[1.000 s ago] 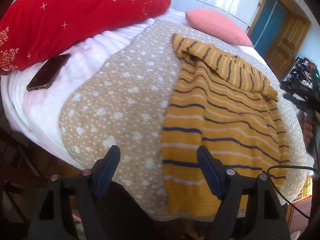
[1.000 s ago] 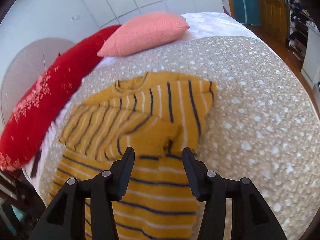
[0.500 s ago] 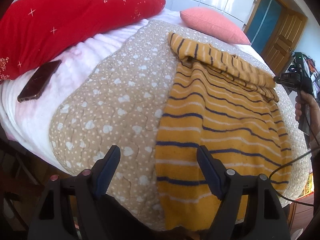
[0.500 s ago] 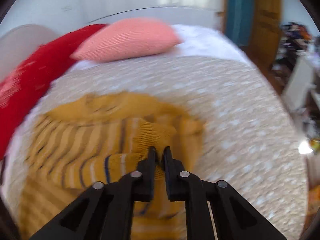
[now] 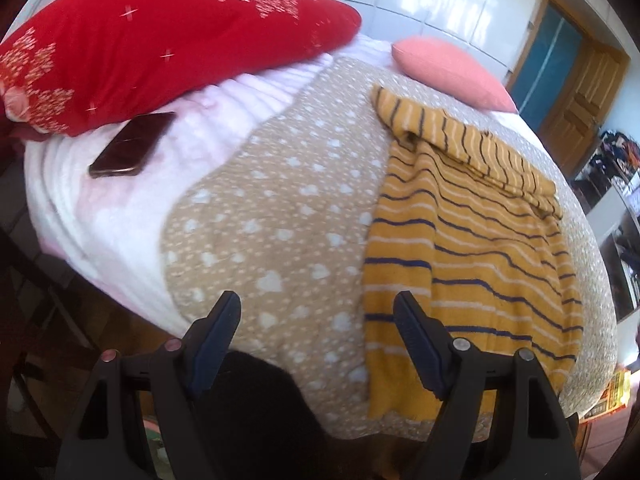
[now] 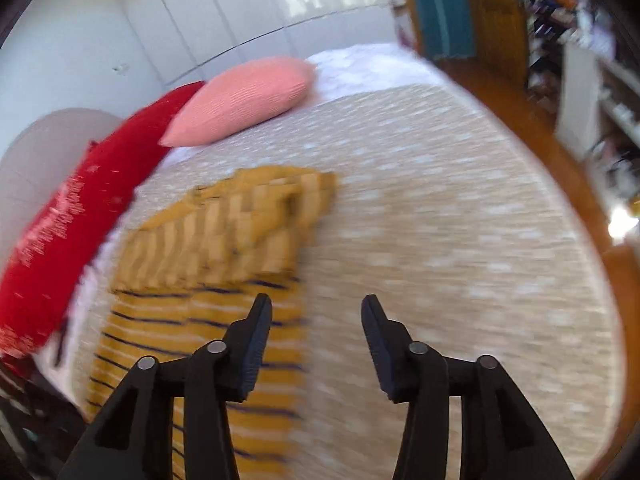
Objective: Fold small clothes
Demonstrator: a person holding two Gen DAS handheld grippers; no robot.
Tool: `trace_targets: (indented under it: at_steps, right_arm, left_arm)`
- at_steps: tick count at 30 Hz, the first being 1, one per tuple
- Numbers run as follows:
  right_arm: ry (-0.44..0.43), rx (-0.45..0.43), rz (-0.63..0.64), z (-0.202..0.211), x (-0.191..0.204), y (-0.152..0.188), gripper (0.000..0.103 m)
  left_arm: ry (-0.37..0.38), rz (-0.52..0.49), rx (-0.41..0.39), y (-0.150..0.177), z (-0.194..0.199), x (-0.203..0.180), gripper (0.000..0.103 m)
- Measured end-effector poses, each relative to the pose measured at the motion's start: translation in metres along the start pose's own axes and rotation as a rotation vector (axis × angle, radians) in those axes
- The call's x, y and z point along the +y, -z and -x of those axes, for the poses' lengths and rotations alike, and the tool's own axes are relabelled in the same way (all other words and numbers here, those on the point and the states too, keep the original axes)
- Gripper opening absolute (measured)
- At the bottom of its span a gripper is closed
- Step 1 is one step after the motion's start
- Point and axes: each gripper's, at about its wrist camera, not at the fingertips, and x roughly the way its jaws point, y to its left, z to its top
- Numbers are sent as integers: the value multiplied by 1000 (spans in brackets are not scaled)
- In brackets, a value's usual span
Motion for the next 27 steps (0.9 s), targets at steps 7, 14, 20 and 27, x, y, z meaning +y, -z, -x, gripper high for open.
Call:
trace_targets:
  at_steps: [7, 14, 20, 27]
  right_arm:
    - [-5, 74, 92, 27, 1, 91, 69]
    - [-234, 157, 38, -11, 59, 151, 70]
    - [-279, 144, 22, -13, 73, 156, 75]
    - [-721, 274, -297, -27, 42, 181, 75]
  left_arm:
    - [193, 107, 108, 14, -37, 16, 80]
    - [194, 35, 129, 10, -57, -17, 93]
    - [291, 37, 153, 26, -52, -25, 76]
    - [463, 102, 154, 31, -45, -18, 57]
